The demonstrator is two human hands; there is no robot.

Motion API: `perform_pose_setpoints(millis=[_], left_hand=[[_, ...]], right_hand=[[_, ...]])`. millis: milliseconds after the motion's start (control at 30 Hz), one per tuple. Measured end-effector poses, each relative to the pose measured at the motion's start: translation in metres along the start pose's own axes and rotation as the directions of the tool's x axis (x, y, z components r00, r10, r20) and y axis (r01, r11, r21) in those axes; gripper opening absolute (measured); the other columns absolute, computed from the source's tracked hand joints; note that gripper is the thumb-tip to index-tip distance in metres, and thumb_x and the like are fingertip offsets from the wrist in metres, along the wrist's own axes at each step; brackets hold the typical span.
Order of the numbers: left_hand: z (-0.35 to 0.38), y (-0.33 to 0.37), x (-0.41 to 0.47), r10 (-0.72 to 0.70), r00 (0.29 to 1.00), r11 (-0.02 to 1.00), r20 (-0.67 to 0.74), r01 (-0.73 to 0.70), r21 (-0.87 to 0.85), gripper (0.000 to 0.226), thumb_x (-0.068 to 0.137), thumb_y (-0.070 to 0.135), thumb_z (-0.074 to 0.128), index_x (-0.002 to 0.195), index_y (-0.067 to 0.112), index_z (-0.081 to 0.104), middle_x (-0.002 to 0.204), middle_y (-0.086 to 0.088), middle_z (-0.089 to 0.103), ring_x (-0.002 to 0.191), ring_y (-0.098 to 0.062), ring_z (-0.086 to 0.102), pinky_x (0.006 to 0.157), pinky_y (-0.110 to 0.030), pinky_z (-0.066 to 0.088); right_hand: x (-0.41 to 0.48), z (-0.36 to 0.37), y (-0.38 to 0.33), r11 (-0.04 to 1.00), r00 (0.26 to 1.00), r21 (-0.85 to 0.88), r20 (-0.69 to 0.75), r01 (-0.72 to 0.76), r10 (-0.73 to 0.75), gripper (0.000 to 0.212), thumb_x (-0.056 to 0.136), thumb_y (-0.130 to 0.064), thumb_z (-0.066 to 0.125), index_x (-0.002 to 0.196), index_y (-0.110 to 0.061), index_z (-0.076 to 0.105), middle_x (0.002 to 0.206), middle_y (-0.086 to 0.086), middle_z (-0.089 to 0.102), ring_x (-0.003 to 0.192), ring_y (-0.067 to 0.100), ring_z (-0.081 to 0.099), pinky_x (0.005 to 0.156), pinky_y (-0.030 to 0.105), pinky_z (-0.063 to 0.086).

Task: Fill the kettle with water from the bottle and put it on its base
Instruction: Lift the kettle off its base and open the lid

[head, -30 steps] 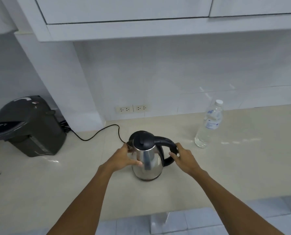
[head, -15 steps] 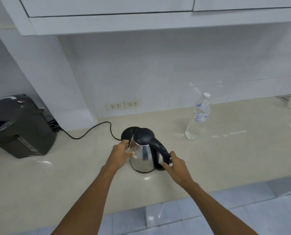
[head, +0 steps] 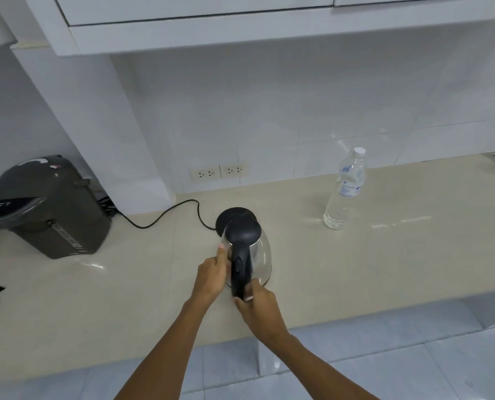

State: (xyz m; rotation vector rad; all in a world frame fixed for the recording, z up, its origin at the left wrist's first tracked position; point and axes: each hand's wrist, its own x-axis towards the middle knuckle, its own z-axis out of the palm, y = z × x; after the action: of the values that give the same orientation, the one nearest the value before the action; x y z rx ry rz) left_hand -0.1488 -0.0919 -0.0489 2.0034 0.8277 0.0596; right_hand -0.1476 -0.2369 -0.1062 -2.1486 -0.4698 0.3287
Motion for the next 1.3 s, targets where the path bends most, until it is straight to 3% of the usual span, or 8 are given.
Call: perform_pose_setpoints(millis=[167, 267, 367, 500, 633, 767, 1133, 1300], left_hand=[[-0.007, -0.006, -0.012, -0.111, 0.988, 0.982, -0.104, 0.092, -0.166, 0.083, 0.107, 0.057, 0.018, 0.082, 0.000, 0.072, 0.076, -0.012, 0.072, 0.076, -0.027, 0.068, 0.073, -0.034, 0.052], [-0.004, -0.004, -0.011, -0.158, 0.971, 0.969, -0.179, 0.117, -0.220, 0.078, 0.108, 0.056, 0.017, 0.076, 0.004, 0.066, 0.074, -0.012, 0.069, 0.072, -0.027, 0.064, 0.069, -0.033, 0.047], [-0.004, 0.000, 0.001, -0.153, 0.956, 0.974, -0.251, 0.103, -0.202, 0.070, 0.109, 0.051, 0.022, 0.075, 0.006, 0.063, 0.082, -0.014, 0.067, 0.081, -0.031, 0.063, 0.076, -0.036, 0.043], [-0.001, 0.017, 0.024, -0.061, 0.978, 0.984, -0.200, 0.025, -0.177, 0.067, 0.108, 0.047, 0.028, 0.070, 0.004, 0.063, 0.075, -0.017, 0.068, 0.073, -0.030, 0.065, 0.066, -0.037, 0.049], [0.015, 0.031, 0.046, -0.045, 0.995, 0.973, -0.093, 0.023, -0.228, 0.061, 0.107, 0.046, 0.034, 0.071, 0.005, 0.063, 0.082, -0.022, 0.071, 0.083, -0.035, 0.071, 0.080, -0.049, 0.060], [0.029, 0.036, 0.055, -0.073, 0.997, 0.948, -0.033, 0.059, -0.313, 0.053, 0.108, 0.042, 0.035, 0.079, 0.008, 0.064, 0.088, -0.018, 0.068, 0.082, -0.028, 0.069, 0.065, -0.032, 0.055], [0.020, 0.045, 0.054, -0.055, 0.998, 0.957, -0.013, 0.049, -0.287, 0.050, 0.110, 0.031, 0.033, 0.077, 0.005, 0.060, 0.080, -0.016, 0.065, 0.068, -0.019, 0.061, 0.047, -0.016, 0.045], [0.012, 0.052, 0.046, 0.001, 1.000, 0.973, -0.008, -0.003, -0.230, 0.062, 0.112, 0.034, 0.026, 0.068, 0.006, 0.058, 0.066, -0.010, 0.059, 0.057, -0.016, 0.055, 0.042, -0.009, 0.042]], right_hand=[[-0.006, 0.019, -0.021, 0.980, 0.944, -0.034, 0.279, 0.194, -0.177, 0.027, 0.096, -0.011, 0.060, 0.121, -0.006, 0.068, 0.112, 0.001, 0.074, 0.099, 0.016, 0.069, 0.090, 0.028, 0.057], [0.015, -0.011, -0.038, 0.934, 0.898, -0.197, 0.389, 0.297, -0.204, 0.024, 0.092, -0.002, 0.054, 0.098, -0.001, 0.077, 0.099, 0.013, 0.078, 0.090, 0.032, 0.072, 0.086, 0.041, 0.057], [0.052, -0.068, -0.062, 0.937, 0.972, -0.278, 0.165, 0.211, -0.169, 0.022, 0.089, -0.010, 0.058, 0.082, -0.010, 0.079, 0.080, 0.006, 0.078, 0.077, 0.028, 0.072, 0.079, 0.039, 0.058], [0.099, -0.124, -0.082, 0.957, 0.983, -0.251, -0.067, 0.147, -0.169, 0.018, 0.093, -0.032, 0.074, 0.100, -0.015, 0.075, 0.086, -0.003, 0.077, 0.082, 0.014, 0.069, 0.078, 0.025, 0.054], [0.126, -0.137, -0.083, 0.939, 0.995, -0.340, -0.056, 0.059, -0.083, 0.041, 0.087, -0.047, 0.076, 0.097, -0.007, 0.072, 0.092, 0.005, 0.071, 0.087, 0.023, 0.066, 0.075, 0.031, 0.052], [0.133, -0.133, -0.073, 0.914, 0.998, -0.402, -0.054, -0.063, 0.045, 0.049, 0.080, -0.055, 0.079, 0.076, -0.013, 0.054, 0.083, 0.005, 0.060, 0.075, 0.023, 0.059, 0.062, 0.029, 0.039], [0.125, -0.121, -0.086, 0.942, 0.986, -0.300, -0.115, -0.152, 0.122, 0.039, 0.085, -0.037, 0.084, 0.078, -0.012, 0.054, 0.088, 0.007, 0.062, 0.075, 0.023, 0.057, 0.067, 0.028, 0.043], [0.123, -0.119, -0.100, 0.928, 0.990, -0.356, -0.126, -0.106, 0.065, 0.044, 0.086, -0.031, 0.084, 0.062, -0.021, 0.049, 0.085, 0.005, 0.060, 0.077, 0.023, 0.062, 0.066, 0.028, 0.045]])
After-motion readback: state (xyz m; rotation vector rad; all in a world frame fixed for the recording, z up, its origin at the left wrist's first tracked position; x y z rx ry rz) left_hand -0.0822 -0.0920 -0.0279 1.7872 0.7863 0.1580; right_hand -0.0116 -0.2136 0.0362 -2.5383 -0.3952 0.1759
